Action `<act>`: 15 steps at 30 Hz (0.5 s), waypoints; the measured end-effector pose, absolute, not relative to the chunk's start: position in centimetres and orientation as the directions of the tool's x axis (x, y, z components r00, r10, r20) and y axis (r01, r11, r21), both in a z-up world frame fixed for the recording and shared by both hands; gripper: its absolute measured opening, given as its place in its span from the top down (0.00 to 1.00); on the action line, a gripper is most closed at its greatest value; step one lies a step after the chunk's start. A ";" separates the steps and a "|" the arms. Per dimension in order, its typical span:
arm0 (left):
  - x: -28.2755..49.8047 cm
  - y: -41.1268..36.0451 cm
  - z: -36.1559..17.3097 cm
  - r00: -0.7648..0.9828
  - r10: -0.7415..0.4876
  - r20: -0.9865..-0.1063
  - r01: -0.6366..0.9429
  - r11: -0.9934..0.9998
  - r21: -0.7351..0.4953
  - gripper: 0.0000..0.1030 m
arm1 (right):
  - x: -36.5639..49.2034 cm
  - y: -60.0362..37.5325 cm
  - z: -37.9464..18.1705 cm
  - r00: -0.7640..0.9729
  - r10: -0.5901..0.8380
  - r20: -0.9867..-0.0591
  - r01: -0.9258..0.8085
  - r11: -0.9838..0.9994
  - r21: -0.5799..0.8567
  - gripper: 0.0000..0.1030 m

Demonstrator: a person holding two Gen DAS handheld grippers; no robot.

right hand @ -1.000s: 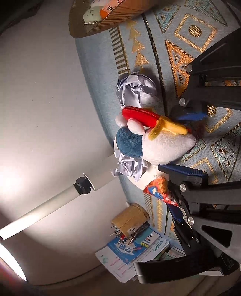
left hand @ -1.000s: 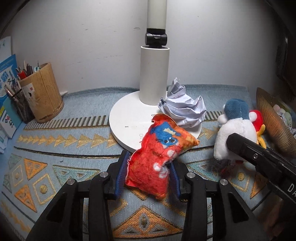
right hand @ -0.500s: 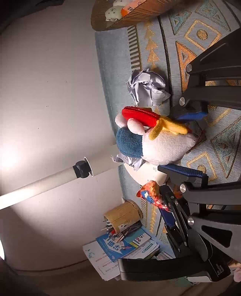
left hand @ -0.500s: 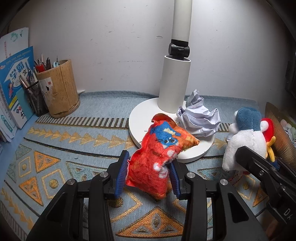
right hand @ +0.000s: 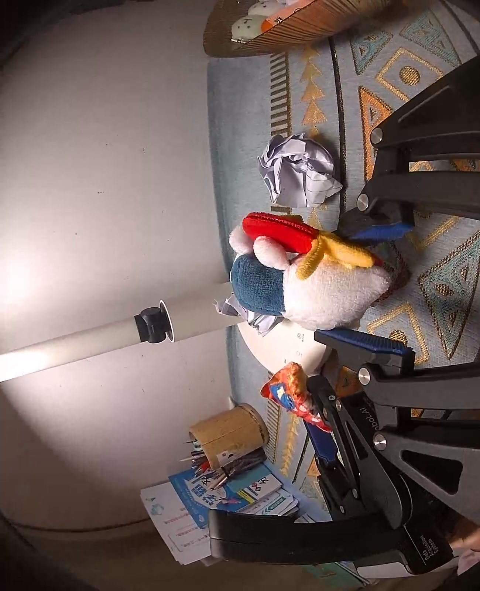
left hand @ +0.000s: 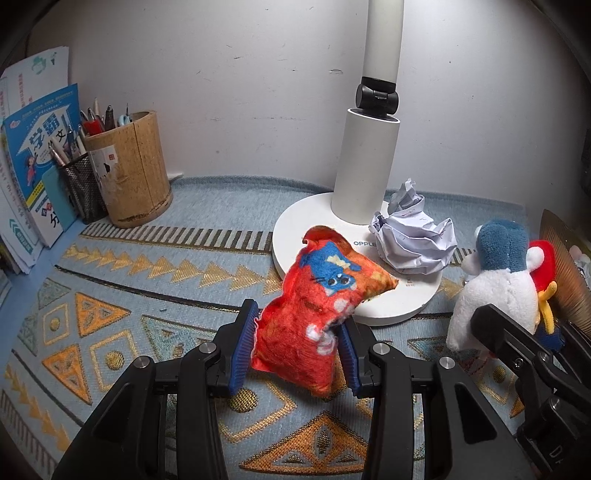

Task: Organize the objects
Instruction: 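Carry the snack bag and plush duck to the bowl and release both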

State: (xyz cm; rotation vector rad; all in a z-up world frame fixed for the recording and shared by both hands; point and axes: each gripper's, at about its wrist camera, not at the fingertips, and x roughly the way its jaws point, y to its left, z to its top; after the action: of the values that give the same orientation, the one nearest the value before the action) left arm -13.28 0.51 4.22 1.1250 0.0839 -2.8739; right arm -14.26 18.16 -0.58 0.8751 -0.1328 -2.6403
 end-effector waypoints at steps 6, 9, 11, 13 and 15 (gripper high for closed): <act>-12.9 1.4 4.7 -0.744 -0.124 -0.656 0.110 -0.992 0.062 0.63 | -14.1 20.4 -0.6 -0.749 -0.393 -0.534 0.286 -0.918 0.274 0.61; -12.2 1.9 6.3 -0.753 -0.086 -0.652 0.120 -0.993 -0.007 0.63 | -12.7 23.2 1.2 -0.753 -0.421 -0.506 0.303 -0.904 0.301 0.61; -12.1 3.8 8.5 -0.785 -0.063 -0.617 0.087 -0.996 -0.010 0.63 | -12.1 26.0 4.1 -0.777 -0.440 -0.451 0.308 -0.890 0.337 0.61; -12.5 6.8 11.1 -0.811 -0.010 -0.585 0.022 -1.000 -0.015 0.63 | -12.1 29.1 7.3 -0.795 -0.441 -0.417 0.297 -0.882 0.366 0.61; -12.7 10.3 13.6 -0.829 0.061 -0.556 -0.049 -0.998 -0.037 0.63 | -12.1 31.7 10.2 -0.824 -0.394 -0.408 0.270 -0.905 0.329 0.61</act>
State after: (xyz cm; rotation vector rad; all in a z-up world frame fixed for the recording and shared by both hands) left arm -12.74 10.28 13.59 0.9314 0.0332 -3.0604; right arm -12.15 31.72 10.24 0.6795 -0.3666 -2.6802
